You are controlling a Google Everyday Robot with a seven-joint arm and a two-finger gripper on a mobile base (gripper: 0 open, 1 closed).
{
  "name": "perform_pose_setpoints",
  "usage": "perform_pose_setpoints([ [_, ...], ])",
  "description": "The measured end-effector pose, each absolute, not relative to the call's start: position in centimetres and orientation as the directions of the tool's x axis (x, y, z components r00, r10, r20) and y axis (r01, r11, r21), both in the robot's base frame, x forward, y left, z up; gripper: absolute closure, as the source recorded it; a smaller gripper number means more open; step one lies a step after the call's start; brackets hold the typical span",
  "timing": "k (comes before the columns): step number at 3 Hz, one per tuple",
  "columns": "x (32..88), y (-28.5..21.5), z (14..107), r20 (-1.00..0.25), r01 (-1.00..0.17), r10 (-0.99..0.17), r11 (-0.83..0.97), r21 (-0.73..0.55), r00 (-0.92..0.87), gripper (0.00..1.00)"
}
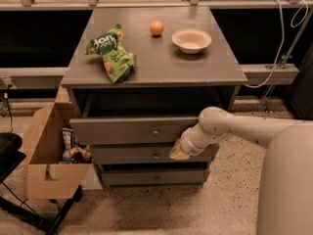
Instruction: Close top drawer
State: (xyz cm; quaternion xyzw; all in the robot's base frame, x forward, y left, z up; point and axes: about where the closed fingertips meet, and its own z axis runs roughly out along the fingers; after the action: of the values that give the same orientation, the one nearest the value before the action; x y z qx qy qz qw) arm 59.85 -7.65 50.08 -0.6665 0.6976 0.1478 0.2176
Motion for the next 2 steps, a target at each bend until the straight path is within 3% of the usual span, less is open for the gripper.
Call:
perform_pose_setpoints([
  [2, 61.5, -8.6, 52.1, -0.495, -0.955, -0.865, 0.214, -0.207, -0.086, 1.0],
])
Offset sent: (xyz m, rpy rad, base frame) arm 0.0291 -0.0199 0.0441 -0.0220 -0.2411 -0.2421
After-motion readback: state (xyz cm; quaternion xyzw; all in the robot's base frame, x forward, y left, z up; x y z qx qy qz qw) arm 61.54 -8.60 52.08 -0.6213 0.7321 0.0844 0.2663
